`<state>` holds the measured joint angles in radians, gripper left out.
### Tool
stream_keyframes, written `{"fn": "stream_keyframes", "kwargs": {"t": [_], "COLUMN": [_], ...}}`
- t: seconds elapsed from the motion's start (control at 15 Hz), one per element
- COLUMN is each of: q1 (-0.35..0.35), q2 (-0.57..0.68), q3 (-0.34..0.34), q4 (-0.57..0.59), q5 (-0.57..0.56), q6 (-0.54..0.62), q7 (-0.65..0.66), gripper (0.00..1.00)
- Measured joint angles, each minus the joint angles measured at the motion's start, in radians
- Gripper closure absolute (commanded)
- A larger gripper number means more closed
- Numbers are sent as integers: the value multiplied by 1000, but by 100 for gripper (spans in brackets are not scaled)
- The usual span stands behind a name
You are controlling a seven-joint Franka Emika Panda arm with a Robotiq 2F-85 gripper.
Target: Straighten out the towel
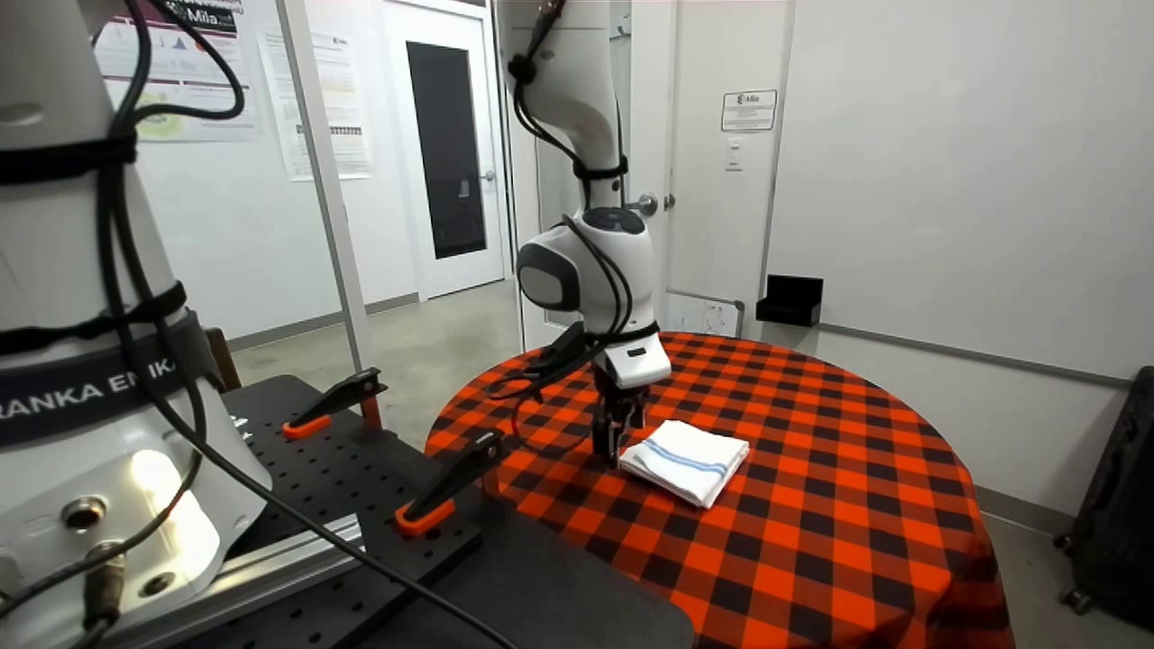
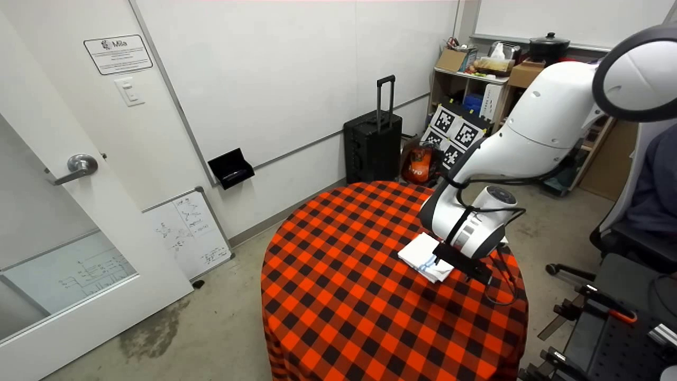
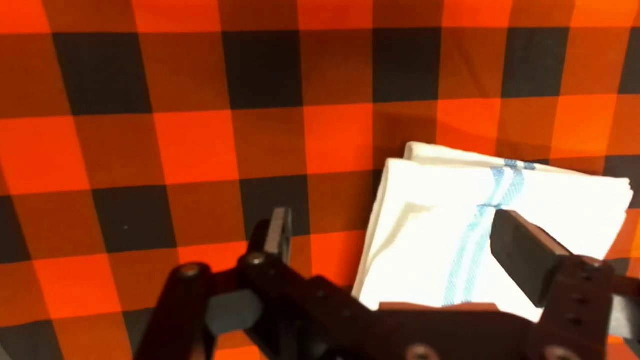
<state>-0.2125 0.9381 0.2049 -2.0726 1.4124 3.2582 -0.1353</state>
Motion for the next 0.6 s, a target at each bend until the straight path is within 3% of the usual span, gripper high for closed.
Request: {"fn": "stream_keyframes", "kwargs": {"t": [0.07,0.13,0.6], "q1": [-2,-4,-25], "q2": [33,62,162], "q3": [0,0,3], "q4": [28,54,170], "q5": [0,0,0], "q6": [1,2,6], "q7": [0,0,0], "gripper": [24,33,88]}}
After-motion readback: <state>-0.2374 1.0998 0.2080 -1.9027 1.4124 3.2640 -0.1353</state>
